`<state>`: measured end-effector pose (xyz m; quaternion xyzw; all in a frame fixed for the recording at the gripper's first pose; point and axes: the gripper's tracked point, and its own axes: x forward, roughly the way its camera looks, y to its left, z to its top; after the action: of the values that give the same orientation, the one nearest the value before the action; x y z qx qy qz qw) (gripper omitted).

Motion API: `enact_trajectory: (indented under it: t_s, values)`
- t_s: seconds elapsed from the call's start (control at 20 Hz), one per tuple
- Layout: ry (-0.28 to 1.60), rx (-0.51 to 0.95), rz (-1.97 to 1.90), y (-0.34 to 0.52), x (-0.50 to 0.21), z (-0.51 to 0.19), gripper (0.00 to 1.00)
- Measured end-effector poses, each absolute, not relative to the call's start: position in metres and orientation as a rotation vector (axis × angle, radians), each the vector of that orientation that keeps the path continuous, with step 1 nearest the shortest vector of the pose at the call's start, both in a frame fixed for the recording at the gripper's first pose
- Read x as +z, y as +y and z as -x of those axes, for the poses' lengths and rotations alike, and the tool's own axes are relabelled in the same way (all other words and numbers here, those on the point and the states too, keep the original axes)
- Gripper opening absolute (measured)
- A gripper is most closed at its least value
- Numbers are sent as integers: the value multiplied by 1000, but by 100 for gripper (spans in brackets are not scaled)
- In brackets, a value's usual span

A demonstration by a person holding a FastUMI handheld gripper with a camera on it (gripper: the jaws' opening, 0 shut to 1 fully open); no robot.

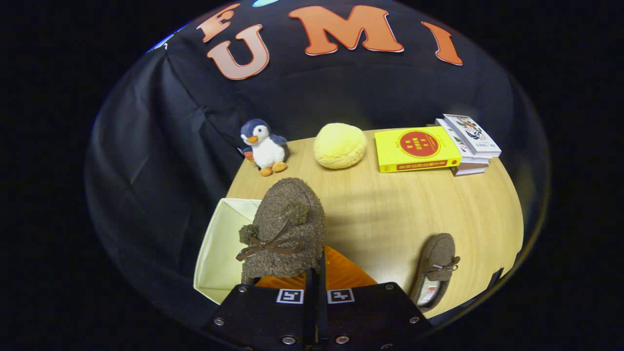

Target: Open the storage box then place both shoes into the box .Put the left shoe in first, then the right shoe, with the right side of both shoes facing outward in a uniform manner.

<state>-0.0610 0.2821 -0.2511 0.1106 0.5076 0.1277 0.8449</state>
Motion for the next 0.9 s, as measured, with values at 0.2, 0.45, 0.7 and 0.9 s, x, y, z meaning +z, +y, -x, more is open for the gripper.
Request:
enact_trajectory:
  t_s: [0.2,0.45,0.7,0.9]
  values:
    - [1106,302,-251,328,-254,62,4]
    - [1173,316,-202,378,-278,72,3]
    - [1250,261,-160,408,-310,79,4]
    - [1298,234,-102,427,-340,83,3]
